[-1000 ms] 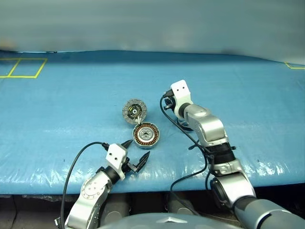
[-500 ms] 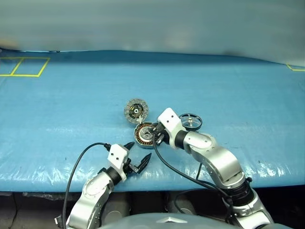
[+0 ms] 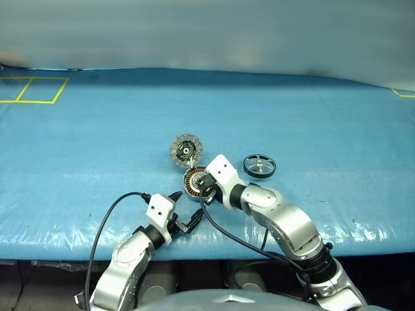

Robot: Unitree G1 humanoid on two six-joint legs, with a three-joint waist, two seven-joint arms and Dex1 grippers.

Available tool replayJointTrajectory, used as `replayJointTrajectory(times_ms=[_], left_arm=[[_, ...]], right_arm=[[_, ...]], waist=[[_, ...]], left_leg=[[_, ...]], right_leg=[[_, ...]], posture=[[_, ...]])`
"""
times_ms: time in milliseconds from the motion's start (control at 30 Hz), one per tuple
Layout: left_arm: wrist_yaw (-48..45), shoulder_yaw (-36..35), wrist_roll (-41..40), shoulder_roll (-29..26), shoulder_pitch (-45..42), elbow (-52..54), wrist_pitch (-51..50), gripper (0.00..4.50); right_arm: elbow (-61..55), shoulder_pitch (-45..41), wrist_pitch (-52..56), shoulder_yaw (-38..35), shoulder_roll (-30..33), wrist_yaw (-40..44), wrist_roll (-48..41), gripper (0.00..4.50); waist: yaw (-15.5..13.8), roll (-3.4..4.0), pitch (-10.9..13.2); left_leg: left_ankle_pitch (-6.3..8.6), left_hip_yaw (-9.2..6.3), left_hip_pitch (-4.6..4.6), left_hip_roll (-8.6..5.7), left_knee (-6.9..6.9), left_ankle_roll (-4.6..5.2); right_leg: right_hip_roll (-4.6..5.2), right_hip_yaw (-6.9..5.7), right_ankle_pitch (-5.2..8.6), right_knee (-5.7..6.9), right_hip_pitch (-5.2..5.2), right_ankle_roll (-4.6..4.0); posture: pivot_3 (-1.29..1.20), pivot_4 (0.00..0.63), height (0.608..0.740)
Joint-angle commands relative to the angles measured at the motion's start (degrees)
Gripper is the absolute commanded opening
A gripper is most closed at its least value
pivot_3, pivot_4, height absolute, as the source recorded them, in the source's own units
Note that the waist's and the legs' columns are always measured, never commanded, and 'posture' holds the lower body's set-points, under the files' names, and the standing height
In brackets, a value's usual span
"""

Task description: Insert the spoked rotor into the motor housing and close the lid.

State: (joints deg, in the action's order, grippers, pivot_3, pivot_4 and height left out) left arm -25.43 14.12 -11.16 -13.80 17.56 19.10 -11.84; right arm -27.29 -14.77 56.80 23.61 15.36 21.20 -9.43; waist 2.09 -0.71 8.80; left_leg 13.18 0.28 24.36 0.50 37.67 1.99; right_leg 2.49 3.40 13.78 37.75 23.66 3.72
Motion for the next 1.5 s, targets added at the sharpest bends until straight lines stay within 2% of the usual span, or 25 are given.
replayJointTrajectory(times_ms=[33, 567, 1267, 1300, 1500], left_arm=[[-0.4, 0.5, 0.0, -0.1, 0.3, 1.8, 1.3, 4.50], [-0.6, 0.5, -0.2, 0.0, -0.4, 1.5, 0.7, 4.50], [-1.1, 0.9, -0.1, 0.4, -0.5, 0.8, 0.5, 4.50], [-1.1, 0.9, -0.1, 0.4, -0.4, 0.9, 0.4, 4.50], [-1.1, 1.1, -0.2, 0.3, -0.5, 1.0, 0.2, 4.50]], right_arm=[[-0.5, 0.0, -0.4, -1.1, -0.1, -0.3, -0.2, 0.66], [2.3, 0.2, -1.0, -0.8, -2.2, -2.0, 0.4, 0.66], [0.5, 0.0, 0.3, -1.9, -1.2, -2.6, 0.4, 0.66], [0.2, 0.1, 0.5, -2.0, -1.2, -2.5, 0.3, 1.40], [-3.6, -0.1, 3.0, -4.8, -2.0, -2.2, -2.0, 3.31]], waist=[[0.0, 0.00, 0.0], [0.0, -0.02, 0.0], [0.0, -0.03, 0.0], [-0.1, -0.03, 0.0], [-0.1, -0.04, 0.0]], left_leg=[[0.00, 0.00, 0.00, 0.00, 0.00, 0.00], [0.00, 0.00, -0.02, 0.00, 0.03, 0.00], [0.00, -0.01, -0.05, 0.01, 0.10, 0.00], [0.00, -0.01, -0.05, 0.01, 0.10, 0.00], [0.00, -0.02, -0.05, 0.01, 0.12, 0.00]], right_leg=[[0.00, 0.00, 0.00, 0.00, 0.00, 0.00], [0.00, -0.01, 0.00, 0.01, -0.04, 0.00], [0.01, -0.01, -0.01, 0.02, -0.06, 0.02], [0.01, -0.01, -0.01, 0.02, -0.06, 0.02], [0.01, -0.01, -0.01, 0.02, -0.05, 0.02]], posture=[[0.00, 0.150, 0.740], [0.00, 0.150, 0.740], [0.00, 0.150, 0.740], [0.00, 0.150, 0.740], [0.00, 0.150, 0.740]])
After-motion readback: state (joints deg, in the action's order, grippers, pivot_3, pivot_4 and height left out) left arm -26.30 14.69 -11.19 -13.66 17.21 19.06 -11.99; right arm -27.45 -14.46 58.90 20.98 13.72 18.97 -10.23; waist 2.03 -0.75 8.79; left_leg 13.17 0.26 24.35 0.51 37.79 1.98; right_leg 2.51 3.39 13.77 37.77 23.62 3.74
